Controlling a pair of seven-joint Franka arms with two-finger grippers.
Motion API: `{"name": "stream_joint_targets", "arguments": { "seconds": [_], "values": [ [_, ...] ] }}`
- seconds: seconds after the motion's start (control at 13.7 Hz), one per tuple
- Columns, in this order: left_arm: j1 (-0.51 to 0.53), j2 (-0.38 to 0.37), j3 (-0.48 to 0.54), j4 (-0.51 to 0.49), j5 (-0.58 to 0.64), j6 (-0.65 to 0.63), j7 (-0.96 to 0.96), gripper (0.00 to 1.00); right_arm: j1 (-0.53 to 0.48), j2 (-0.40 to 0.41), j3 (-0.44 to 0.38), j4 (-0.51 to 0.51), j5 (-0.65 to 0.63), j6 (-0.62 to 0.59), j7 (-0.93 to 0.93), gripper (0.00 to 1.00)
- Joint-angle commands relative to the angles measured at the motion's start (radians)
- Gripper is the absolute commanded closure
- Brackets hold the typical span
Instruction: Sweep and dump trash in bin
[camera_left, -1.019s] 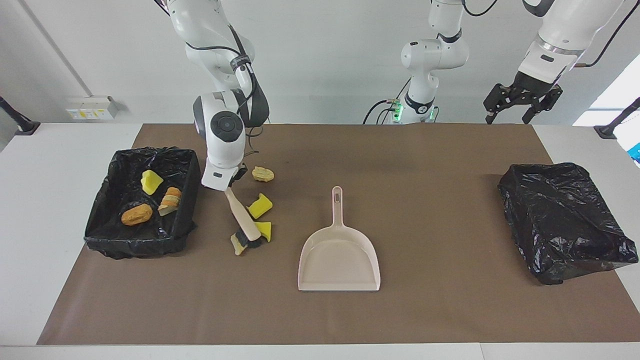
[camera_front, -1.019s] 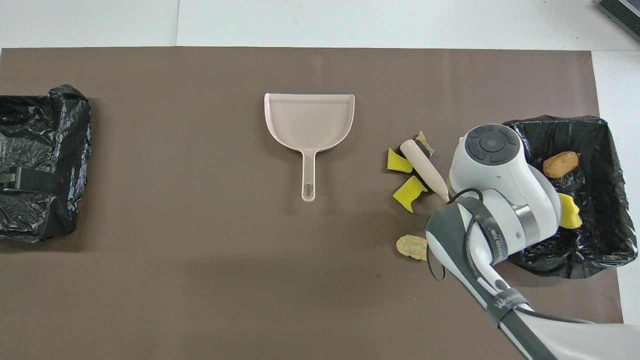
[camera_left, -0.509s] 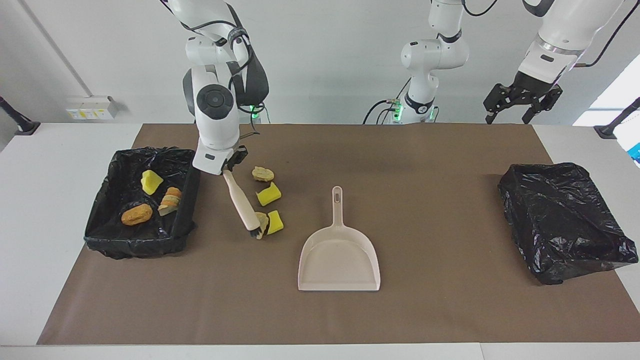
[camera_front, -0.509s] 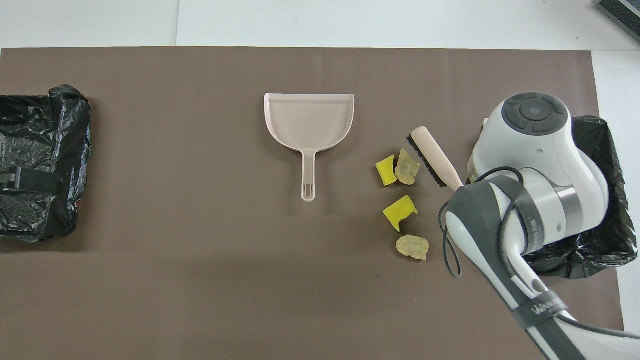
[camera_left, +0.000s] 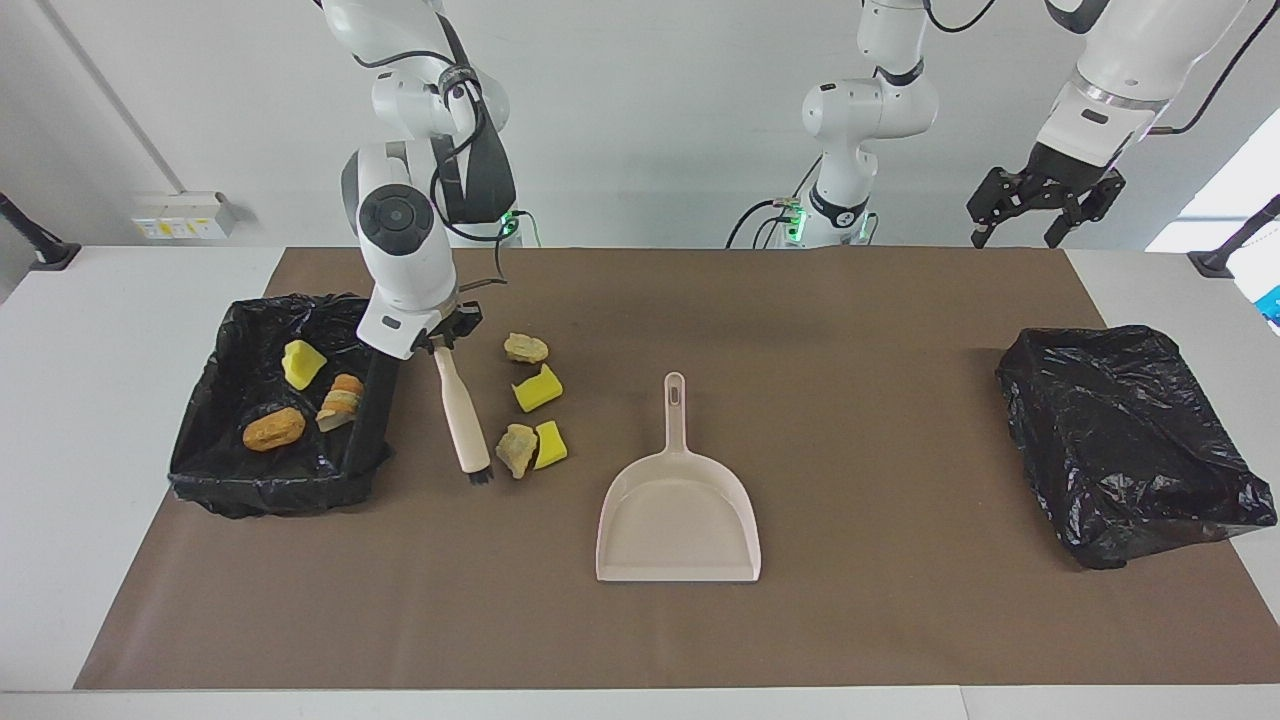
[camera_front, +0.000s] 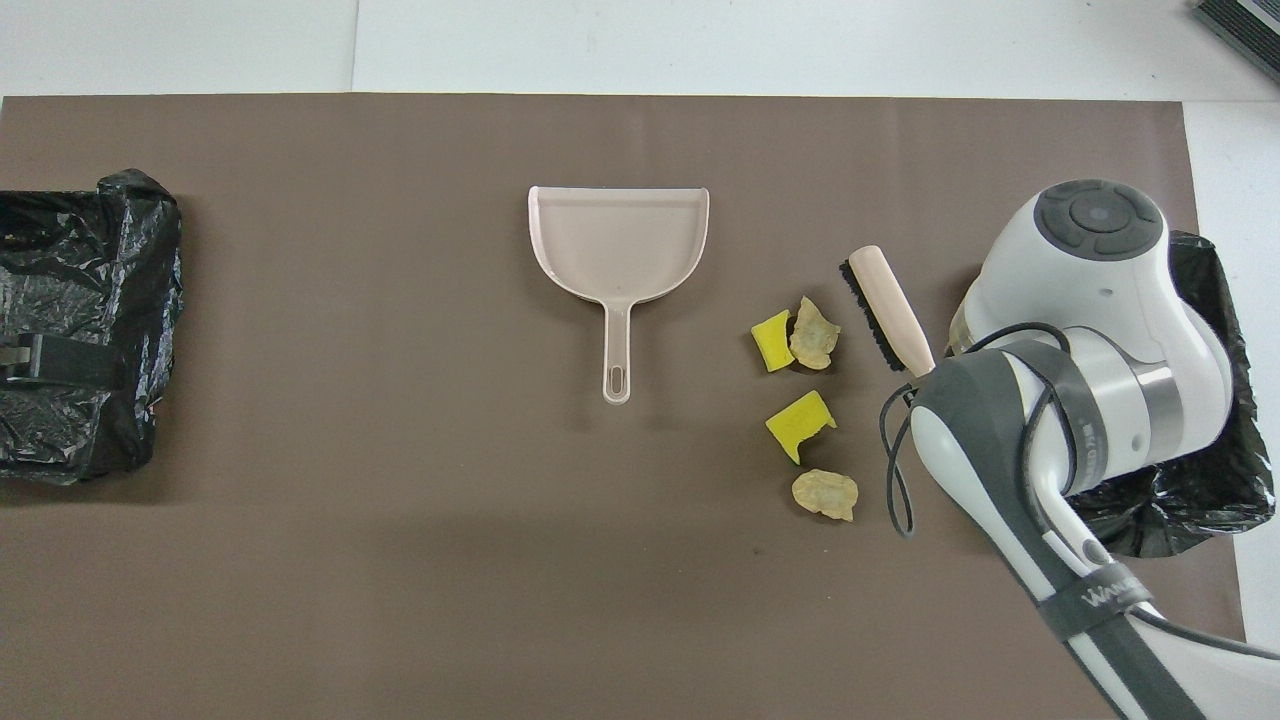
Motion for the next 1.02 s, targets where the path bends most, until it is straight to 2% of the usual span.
{"name": "stream_joint_targets", "arguments": {
  "seconds": [0.0, 0.29, 0.95],
  "values": [
    [-0.01, -0.003, 0.009, 0.002, 0.01, 0.007, 0.0, 0.0, -0.005, -0.022, 0.003, -0.036, 0.05, 0.027, 0.09, 1.0],
    [-0.01, -0.001, 0.009, 0.002, 0.01, 0.006, 0.0, 0.0, -0.011, -0.065, 0.003, -0.123, 0.063, 0.122, 0.088, 1.0],
    [-0.01, -0.001, 0.009, 0.002, 0.01, 0.006, 0.0, 0.0, -0.019, -0.064, 0.003, -0.125, 0.064, 0.148, 0.076, 1.0]
  ]
}}
